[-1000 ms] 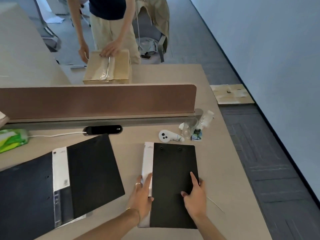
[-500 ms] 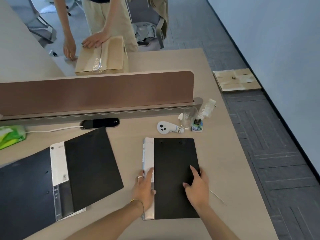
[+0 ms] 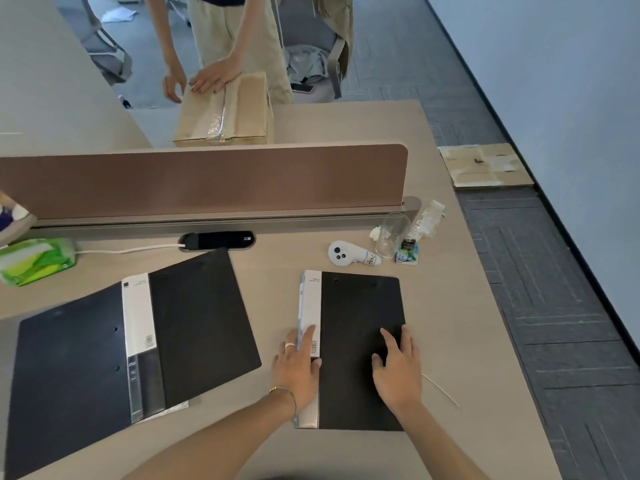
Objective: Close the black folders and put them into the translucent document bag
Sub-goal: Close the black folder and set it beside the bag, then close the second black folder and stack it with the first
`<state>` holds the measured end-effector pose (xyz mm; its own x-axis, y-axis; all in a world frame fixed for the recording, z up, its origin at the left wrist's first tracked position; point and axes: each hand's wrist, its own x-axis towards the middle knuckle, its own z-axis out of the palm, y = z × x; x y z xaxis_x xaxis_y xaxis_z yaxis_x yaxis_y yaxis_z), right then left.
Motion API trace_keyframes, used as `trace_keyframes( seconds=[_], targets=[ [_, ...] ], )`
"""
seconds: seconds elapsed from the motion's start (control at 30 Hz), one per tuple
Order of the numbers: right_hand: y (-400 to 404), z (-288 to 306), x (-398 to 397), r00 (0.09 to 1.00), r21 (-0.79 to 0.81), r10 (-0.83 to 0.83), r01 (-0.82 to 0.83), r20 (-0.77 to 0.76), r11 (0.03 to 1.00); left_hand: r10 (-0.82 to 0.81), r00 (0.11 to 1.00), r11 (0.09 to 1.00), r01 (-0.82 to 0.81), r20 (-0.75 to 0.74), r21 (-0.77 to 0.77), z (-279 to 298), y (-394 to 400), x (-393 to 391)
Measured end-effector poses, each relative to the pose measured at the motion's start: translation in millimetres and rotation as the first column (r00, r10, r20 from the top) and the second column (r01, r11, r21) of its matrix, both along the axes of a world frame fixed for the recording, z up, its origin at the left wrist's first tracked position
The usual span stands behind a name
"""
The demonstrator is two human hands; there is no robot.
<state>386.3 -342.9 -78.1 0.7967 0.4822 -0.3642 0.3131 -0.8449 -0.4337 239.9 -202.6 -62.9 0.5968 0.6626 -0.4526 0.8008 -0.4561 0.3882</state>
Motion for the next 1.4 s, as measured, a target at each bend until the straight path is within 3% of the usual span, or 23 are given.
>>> trace_keyframes(
  seconds=[0.37, 0.57, 0.83, 1.07, 1.13, 1.23, 1.33, 1.4],
  targets=[
    [68, 47, -53, 0.942, 0.158, 0.309, -0.327, 0.13, 0.932, 0.057, 0.978, 0.986, -0.086, 0.199, 0.143, 40, 47, -68],
    [121, 70, -107, 0.9, 0.249, 0.42, -0.435, 0.116, 0.865, 0.22, 0.951, 0.96, -0.251, 0.217, 0.126, 45, 83, -138],
    [172, 70, -182, 0.836, 0.265, 0.536, -0.546, 0.116, 0.795, 0.347, 0.924, 0.923, -0.367, 0.158, 0.12, 38, 123, -231],
    [193, 58, -235, 0.801, 0.225, 0.599, -0.586, 0.011, 0.779, 0.383, 0.923, 0.915, -0.383, 0.029, 0.123, 22, 145, -291],
    [196, 51, -248, 0.817, 0.213, 0.57, -0.543, -0.089, 0.812, 0.377, 0.926, 0.923, -0.375, -0.007, 0.09, 15, 149, -303],
    [201, 41, -270, 0.83, 0.198, 0.393, -0.34, -0.397, 0.919, 0.386, 0.922, 0.922, -0.385, -0.038, 0.038, 3, 155, -319],
    [205, 33, -293, 0.69, 0.104, 0.071, 0.006, -0.72, 0.995, 0.368, 0.927, 0.93, -0.368, -0.077, 0.01, -9, 157, -331],
    [207, 26, -305, 0.642, 0.057, -0.042, 0.132, -0.766, 0.99, 0.346, 0.934, 0.937, -0.348, -0.088, -0.013, -15, 158, -338]
  ],
)
